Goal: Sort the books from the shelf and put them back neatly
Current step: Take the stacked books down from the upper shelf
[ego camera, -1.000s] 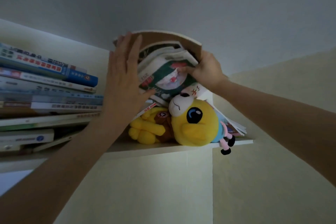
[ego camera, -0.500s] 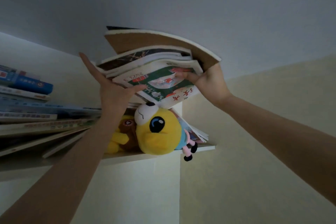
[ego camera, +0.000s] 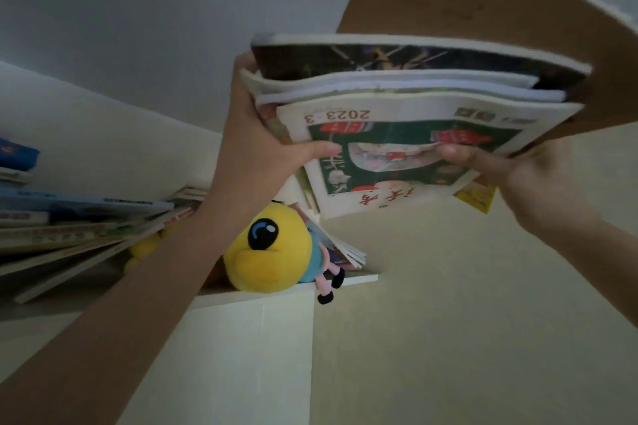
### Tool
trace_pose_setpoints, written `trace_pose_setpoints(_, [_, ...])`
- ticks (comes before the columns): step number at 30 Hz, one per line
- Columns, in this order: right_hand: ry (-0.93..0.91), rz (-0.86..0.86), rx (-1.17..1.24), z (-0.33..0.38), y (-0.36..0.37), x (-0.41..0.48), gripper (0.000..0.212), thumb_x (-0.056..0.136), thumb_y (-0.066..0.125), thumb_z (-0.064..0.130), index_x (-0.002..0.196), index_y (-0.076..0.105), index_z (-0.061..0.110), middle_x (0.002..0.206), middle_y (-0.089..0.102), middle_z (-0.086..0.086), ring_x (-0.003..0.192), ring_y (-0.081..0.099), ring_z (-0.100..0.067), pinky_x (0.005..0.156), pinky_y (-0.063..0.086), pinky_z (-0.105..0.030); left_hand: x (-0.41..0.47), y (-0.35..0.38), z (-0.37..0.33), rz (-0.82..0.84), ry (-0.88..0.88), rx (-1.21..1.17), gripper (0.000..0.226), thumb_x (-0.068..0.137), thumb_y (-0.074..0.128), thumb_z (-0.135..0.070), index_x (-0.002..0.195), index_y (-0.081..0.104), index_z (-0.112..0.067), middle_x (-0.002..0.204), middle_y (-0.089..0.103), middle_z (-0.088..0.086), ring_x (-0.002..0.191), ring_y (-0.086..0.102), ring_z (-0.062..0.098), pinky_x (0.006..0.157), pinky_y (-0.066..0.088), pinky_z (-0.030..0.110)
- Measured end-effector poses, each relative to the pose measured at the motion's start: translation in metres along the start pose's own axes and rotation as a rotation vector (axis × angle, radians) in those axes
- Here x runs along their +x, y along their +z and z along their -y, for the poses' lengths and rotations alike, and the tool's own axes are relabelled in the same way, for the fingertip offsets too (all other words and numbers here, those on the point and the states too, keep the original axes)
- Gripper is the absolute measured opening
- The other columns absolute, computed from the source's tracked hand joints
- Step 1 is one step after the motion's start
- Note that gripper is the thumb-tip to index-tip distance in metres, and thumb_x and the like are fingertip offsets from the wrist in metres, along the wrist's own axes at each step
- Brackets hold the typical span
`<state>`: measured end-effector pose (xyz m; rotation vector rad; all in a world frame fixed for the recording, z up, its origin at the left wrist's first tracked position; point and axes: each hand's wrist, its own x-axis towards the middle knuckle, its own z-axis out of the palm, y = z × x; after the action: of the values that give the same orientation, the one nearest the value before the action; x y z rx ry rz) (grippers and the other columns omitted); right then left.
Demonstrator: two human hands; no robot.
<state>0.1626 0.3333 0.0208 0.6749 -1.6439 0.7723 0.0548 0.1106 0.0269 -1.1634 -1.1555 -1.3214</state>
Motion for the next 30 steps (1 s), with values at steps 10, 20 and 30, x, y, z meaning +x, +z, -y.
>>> trace_pose_setpoints(10, [0.775,0.229,0.237,-0.024,-0.046,-0.093,0.068,0.041,0.092,0.043,0.101,0.073,0.017,0.105,0.072,-0.014,0.089,0.071,-0.036,0.065,0.059,-0.034,-0.091,0.049,-0.010,0.232,-0.439,-0.344,0.043,0.077,0.074,-0.012,0.110,0.050,-0.026,0.091,0.071,-0.016,0.082,0.070,0.003,0.064,0.055,0.018])
trace_pose_setpoints(20, [1.710,0.294,0.462,-0.123,0.025,-0.377,0.073,0.049,0.086,0.027,0.116,0.064,0.008,0.106,0.070,-0.020,0.093,0.069,-0.038,0.070,0.058,-0.038,-0.389,0.038,0.057,0.498,-1.553,-0.385,0.055,0.068,0.079,-0.017,0.114,0.049,-0.025,0.094,0.075,0.000,0.084,0.073,0.023,0.074,0.058,0.042])
trace_pose_setpoints(30, [2.137,0.378,0.465,-0.192,0.125,-0.607,0.075,0.046,0.092,0.029,0.113,0.065,0.006,0.105,0.072,-0.014,0.095,0.070,-0.031,0.077,0.056,-0.036,-0.621,-0.010,0.115,0.391,-1.999,-0.029,0.044,0.061,0.080,-0.004,0.095,0.053,-0.012,0.069,0.072,0.001,0.060,0.070,0.013,0.050,0.053,0.027])
